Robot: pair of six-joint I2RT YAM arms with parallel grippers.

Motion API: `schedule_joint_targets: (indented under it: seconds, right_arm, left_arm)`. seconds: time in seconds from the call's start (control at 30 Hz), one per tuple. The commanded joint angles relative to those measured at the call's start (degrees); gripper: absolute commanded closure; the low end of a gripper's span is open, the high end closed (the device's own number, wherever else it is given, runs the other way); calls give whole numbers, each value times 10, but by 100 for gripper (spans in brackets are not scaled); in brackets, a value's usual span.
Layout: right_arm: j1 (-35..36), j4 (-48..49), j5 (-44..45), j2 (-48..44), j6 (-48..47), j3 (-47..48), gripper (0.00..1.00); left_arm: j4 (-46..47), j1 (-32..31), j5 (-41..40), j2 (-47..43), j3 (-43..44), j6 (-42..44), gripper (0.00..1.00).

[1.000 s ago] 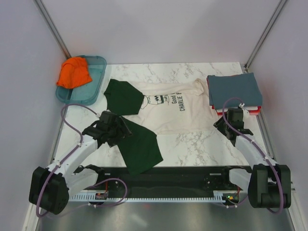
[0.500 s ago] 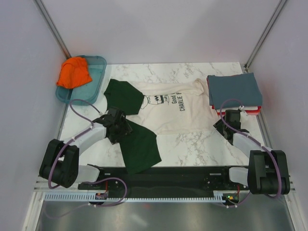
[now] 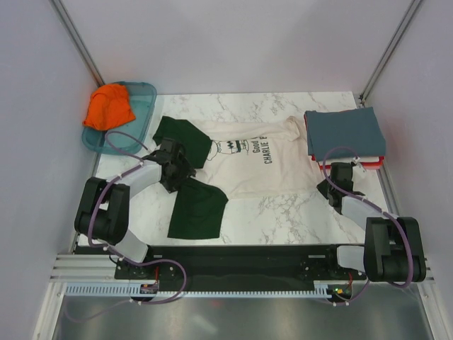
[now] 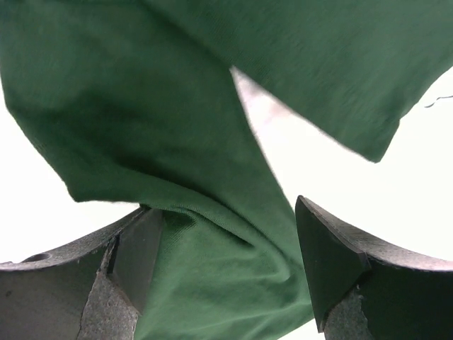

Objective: Fold and stack the t-shirts
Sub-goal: Flatten the tshirt out

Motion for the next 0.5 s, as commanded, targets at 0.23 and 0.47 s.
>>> schedule_joint_targets:
  seconds: [0.23, 0.47]
  right_arm:
    - [1, 2, 13, -47, 1, -18, 88]
    - [1, 6, 4, -43, -4, -21, 88]
  left_arm:
    - [-38, 4, -9, -121, -67, 51, 16]
    - [-199, -1, 2, -208, -67, 52, 16]
